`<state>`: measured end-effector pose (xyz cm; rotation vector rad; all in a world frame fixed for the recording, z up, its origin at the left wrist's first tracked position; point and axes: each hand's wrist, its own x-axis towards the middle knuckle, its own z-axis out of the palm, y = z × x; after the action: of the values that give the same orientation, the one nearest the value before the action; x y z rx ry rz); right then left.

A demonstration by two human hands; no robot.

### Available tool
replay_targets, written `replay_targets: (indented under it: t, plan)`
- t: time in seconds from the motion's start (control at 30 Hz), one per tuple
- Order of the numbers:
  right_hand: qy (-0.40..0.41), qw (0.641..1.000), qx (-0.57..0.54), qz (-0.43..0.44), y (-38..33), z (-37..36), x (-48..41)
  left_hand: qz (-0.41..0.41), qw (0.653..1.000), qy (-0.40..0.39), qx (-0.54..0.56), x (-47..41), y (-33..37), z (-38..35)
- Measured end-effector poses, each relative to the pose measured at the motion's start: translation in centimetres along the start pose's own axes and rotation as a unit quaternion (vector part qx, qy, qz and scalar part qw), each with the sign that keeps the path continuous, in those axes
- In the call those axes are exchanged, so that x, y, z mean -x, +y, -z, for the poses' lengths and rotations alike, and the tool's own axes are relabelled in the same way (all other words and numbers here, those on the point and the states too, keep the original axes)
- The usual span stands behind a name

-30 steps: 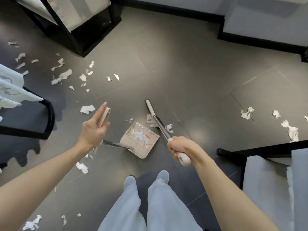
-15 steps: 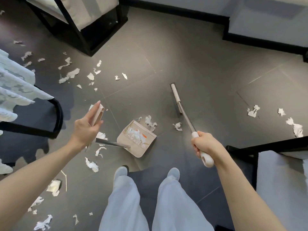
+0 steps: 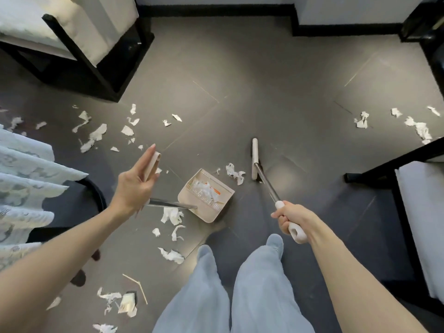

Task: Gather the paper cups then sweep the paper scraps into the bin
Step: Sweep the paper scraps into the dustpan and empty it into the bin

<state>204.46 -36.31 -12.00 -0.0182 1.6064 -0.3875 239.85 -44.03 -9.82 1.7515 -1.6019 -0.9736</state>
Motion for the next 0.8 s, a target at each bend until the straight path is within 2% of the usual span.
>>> replay_targets:
  t: [0.17,0.37,0.57,0.7,0.8]
  plan:
    - [-0.016,0.999,-0.039,0.008,1.3,-2.8,1.5,-0.003,1.000,-0.013,0.015,-0.9,-0.9,2.2]
    - [0.036,0.998,-0.002,0.050,2.6,-1.2,2.4,0.004,0.999,-0.039,0.004,-2.8,-2.5,2.9]
    - [0.095,0.988,0.092,0.075,1.9,-2.9,0.2,0.002,0.997,-0.072,-0.012,-6.2,-4.0,2.9]
    - [0.070,0.989,0.117,0.053,0.6,-6.0,-1.8,-0.009,0.996,-0.087,-0.001,-8.7,-3.7,2.2]
    - [0.039,0.978,0.200,0.053,0.4,-9.0,-2.1,-0.018,0.995,-0.101,0.011,-10.0,-3.3,1.3]
